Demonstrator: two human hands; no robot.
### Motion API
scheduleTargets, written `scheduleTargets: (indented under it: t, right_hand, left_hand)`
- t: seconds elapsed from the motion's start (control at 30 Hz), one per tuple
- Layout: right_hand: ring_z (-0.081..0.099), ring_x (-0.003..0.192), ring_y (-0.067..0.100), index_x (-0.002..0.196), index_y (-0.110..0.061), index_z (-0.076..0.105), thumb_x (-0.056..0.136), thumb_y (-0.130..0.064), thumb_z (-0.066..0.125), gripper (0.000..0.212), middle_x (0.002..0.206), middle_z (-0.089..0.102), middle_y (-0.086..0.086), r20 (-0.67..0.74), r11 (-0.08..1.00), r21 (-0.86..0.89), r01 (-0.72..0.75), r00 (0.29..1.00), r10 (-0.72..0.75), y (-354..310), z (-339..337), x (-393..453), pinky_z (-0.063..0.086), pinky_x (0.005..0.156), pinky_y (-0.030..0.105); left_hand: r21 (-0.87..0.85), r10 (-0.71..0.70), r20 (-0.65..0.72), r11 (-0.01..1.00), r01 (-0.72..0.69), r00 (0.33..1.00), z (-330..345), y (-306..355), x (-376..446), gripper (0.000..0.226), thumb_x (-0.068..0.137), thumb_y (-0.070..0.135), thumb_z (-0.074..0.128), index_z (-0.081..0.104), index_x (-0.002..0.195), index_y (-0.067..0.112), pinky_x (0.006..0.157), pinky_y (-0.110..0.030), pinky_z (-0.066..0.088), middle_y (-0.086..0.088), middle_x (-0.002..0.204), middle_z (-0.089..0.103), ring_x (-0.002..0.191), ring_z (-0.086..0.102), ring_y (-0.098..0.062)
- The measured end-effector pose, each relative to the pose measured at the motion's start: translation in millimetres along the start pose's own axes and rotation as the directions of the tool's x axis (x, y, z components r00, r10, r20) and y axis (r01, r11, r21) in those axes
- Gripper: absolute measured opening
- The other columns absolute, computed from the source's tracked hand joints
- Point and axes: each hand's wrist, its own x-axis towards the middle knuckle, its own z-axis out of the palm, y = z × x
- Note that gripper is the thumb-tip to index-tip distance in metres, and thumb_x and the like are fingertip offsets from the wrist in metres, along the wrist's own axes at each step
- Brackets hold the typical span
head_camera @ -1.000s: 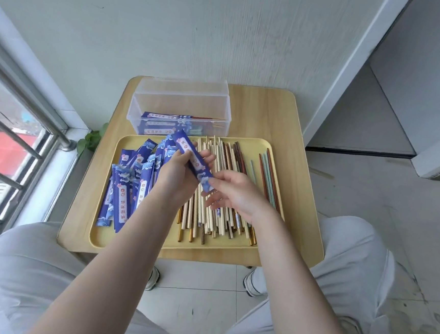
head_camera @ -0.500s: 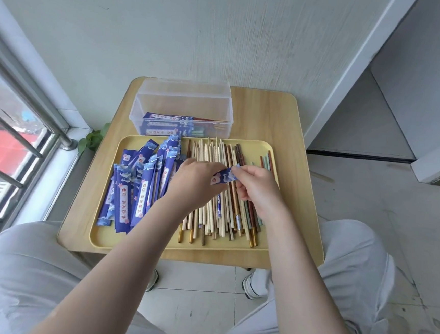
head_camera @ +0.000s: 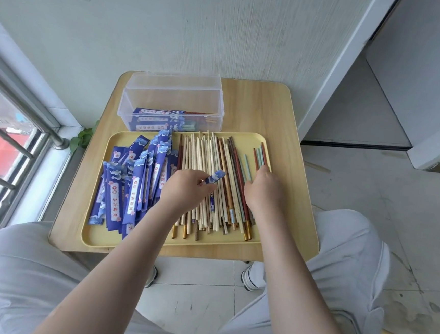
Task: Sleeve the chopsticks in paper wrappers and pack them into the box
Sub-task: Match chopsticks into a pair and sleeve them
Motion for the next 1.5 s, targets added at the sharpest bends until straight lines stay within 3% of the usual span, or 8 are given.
scheduleTargets:
  t: [0.3,0.47,0.8,1.1,1.23,1.33,1.4,1.5]
  right_hand:
    - [0.069,0.088,0.026,0.117,-0.005,0.064,0.101,-0.018,0.055,0.022,0.106,0.068,0.010,0.067,0.994,-0.099,-0.045,0.996,0.052,-1,4,0,0.058,0.066,0.032]
    - [0.068,0.092,0.028,0.119,-0.003,0.062,0.100,-0.013,0.057,0.022,0.109,0.067,0.012,0.135,0.990,-0.130,-0.059,0.988,0.076,-4,-1,-1,0.059,0.072,0.033]
    - [0.068,0.077,0.024,0.102,-0.005,0.062,0.097,-0.015,0.061,0.011,0.089,0.066,0.008,0.211,0.990,-0.104,-0.095,0.971,0.115,-2,-6,-1,0.048,0.053,0.028]
    - [0.056,0.056,0.013,0.100,-0.006,0.060,0.097,-0.023,0.063,0.018,0.077,0.061,0.003,0.240,0.976,0.131,-0.174,0.961,0.140,0,-12,-4,0.037,0.042,0.021]
    - [0.053,0.063,0.011,0.106,-0.010,0.061,0.102,-0.022,0.052,0.015,0.091,0.063,0.001,0.006,0.964,0.262,0.038,0.999,-0.041,-2,-22,-7,0.037,0.049,0.023]
    - [0.056,0.081,0.013,0.127,-0.016,0.063,0.107,-0.021,0.042,0.030,0.102,0.061,-0.006,-0.061,0.895,0.396,0.204,0.979,-0.197,-9,-39,-6,0.045,0.069,0.027]
    - [0.054,0.076,0.008,0.125,-0.022,0.062,0.105,-0.019,0.043,0.028,0.096,0.061,-0.008,-0.051,0.841,0.489,0.230,0.970,-0.236,-14,-44,-5,0.042,0.066,0.025]
    - [0.051,0.055,0.010,0.103,-0.017,0.064,0.098,-0.011,0.056,0.011,0.074,0.061,0.000,-0.053,0.637,0.759,0.131,0.989,-0.140,-20,-45,-6,0.043,0.053,0.026]
  left_hand:
    - [-0.081,-0.024,-0.053,0.997,0.020,0.998,6,-3,-5,0.032,0.097,0.038,0.061,0.071,0.116,0.014,0.064,-0.034,0.055,0.001,0.087,0.069,0.074,0.063,-0.016]
    - [-0.098,-0.035,-0.056,0.995,0.029,0.998,5,0,-7,0.031,0.098,0.035,0.061,0.070,0.116,0.011,0.075,-0.044,0.059,-0.006,0.095,0.072,0.084,0.067,-0.024]
    - [-0.074,-0.039,-0.055,0.997,0.035,0.998,5,1,-9,0.032,0.098,0.039,0.061,0.070,0.113,0.013,0.073,-0.044,0.060,-0.004,0.091,0.072,0.080,0.066,-0.021]
    - [-0.094,-0.033,-0.058,0.995,0.027,0.998,5,1,-11,0.031,0.098,0.037,0.061,0.069,0.116,0.013,0.074,-0.042,0.059,-0.002,0.093,0.071,0.082,0.066,-0.021]
    - [-0.174,-0.040,-0.093,0.984,0.023,0.995,3,-6,-13,0.021,0.098,0.035,0.060,0.070,0.099,0.017,0.054,-0.032,0.043,0.002,0.070,0.062,0.059,0.055,-0.017]
    - [-0.307,-0.053,-0.130,0.952,0.010,0.990,-4,-5,-14,0.019,0.099,0.033,0.059,0.066,0.095,0.016,0.062,-0.044,0.052,-0.012,0.078,0.067,0.069,0.065,-0.031]
    - [-0.387,-0.071,-0.141,0.922,0.011,0.987,-8,-6,-15,0.015,0.100,0.034,0.059,0.065,0.106,0.021,0.076,-0.047,0.056,-0.014,0.086,0.069,0.082,0.069,-0.032]
    - [-0.462,-0.107,-0.117,0.886,0.041,0.987,-13,-12,-16,0.047,0.097,0.037,0.062,0.057,0.138,0.014,0.085,-0.035,0.054,-0.005,0.098,0.070,0.095,0.069,-0.022]
